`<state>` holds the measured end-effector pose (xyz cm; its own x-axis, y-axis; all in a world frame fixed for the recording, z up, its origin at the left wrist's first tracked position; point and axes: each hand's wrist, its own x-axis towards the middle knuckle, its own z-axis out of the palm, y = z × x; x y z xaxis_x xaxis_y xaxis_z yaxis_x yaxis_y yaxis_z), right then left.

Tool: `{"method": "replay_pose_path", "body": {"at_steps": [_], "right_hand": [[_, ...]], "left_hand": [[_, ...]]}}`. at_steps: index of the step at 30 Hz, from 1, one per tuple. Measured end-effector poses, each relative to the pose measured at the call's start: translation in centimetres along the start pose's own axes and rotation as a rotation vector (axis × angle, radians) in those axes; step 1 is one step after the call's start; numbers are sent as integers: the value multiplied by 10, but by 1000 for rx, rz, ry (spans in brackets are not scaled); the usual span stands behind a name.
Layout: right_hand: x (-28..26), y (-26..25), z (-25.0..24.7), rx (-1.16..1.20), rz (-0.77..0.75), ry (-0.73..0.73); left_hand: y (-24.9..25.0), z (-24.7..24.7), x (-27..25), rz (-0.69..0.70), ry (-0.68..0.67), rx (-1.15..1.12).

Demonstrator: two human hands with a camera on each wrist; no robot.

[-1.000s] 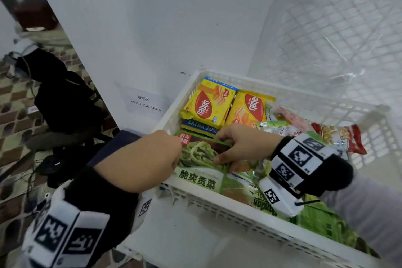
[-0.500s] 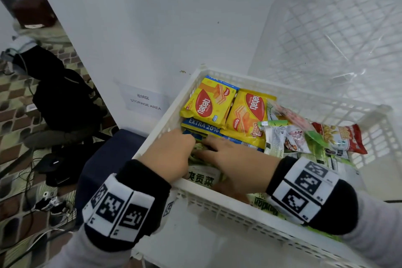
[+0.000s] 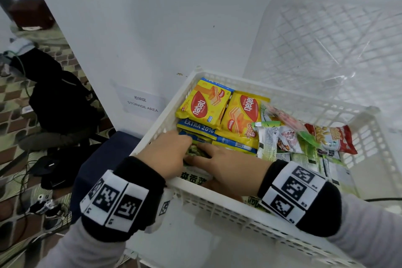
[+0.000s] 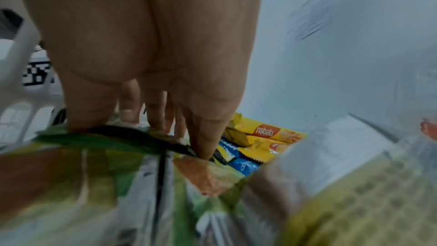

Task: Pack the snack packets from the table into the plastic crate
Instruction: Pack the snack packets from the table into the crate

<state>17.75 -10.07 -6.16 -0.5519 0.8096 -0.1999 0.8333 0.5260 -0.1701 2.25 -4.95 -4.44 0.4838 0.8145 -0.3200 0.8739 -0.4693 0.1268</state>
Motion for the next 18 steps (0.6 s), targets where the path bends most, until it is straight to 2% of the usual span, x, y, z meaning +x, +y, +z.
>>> {"method": "replay_pose_path", "body": {"at_steps": [5,10,14,18], "right_hand": [[-3,3,-10,106,14,-28],[-21,12,-34,275,25,177],[-53,45,-52,423,238,339],[-82,86,-60,723,478,605]], "left_hand": [[5,-5,-17,73,118,-48],[21,-35,-46,244,191,-138],[37,-70,-47,398,247,-158],[62,-87,-20,545,295,-275]]}}
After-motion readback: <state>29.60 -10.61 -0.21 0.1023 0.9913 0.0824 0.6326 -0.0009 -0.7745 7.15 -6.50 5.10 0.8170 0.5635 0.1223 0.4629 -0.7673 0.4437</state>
